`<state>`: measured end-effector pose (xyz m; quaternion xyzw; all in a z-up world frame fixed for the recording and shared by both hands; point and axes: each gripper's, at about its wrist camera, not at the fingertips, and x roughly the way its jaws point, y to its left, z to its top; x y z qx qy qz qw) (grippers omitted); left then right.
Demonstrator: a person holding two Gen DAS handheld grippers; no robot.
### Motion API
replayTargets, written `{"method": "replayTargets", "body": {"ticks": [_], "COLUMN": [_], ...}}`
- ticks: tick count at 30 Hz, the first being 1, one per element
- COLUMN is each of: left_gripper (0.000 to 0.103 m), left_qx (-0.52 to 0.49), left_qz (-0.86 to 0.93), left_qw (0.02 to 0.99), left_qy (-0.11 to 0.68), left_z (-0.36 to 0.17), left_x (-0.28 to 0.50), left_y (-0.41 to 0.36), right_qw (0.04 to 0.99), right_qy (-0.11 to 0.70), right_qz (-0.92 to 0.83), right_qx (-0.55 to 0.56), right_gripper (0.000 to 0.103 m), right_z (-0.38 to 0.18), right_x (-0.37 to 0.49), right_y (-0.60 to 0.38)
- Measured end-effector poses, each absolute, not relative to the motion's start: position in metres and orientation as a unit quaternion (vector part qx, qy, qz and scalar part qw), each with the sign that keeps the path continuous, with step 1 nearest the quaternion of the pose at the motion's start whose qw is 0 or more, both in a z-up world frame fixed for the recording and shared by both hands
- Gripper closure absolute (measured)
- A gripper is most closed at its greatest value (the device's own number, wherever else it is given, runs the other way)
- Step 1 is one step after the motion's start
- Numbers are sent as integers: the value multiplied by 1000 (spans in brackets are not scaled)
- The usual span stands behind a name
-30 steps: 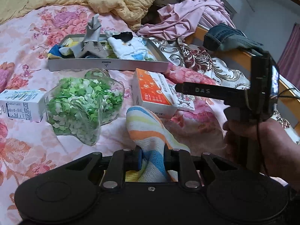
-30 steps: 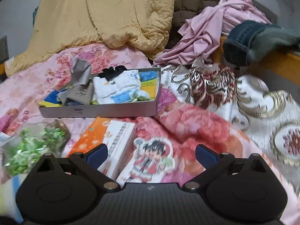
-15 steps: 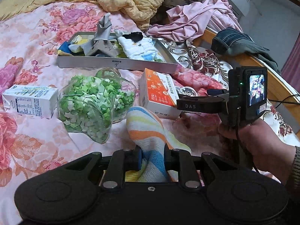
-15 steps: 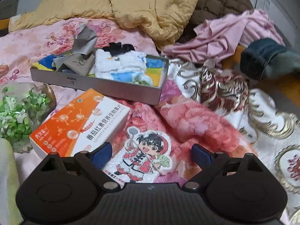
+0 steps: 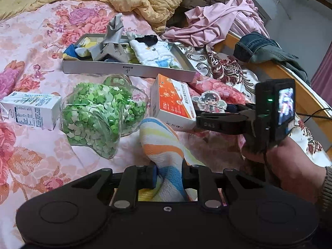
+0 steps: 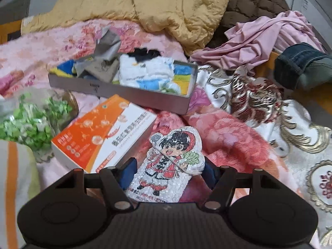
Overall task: Organize soft objects
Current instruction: 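Grasp the colourful striped sock with the left gripper while the right grasps the cartoon-boy plush, then lift the striped sock and cartoon plush and carry both toward the tray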
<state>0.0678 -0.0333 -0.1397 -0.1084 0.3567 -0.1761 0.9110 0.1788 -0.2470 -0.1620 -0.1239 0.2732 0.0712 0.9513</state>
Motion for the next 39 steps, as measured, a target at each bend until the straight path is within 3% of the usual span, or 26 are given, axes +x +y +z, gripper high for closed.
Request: {"method": "replayTargets", "body": {"ticks": [17, 39], "left_gripper": [82, 82], "left_qx": [-138, -138], "left_qz": [-145, -125], "left_qw": [921, 932], "left_qy": [334, 309], "left_z": [-126, -113], "left_x": [78, 74], "left_y": [-19, -3], "right_qw": [950, 953], "right_qy": [286, 257], "right_qz": [127, 160], "right_qx": [4, -8], "right_gripper": [34, 34], "right_z": [-121, -102], "right_x": [120, 87], "right_y": [-251, -214]}}
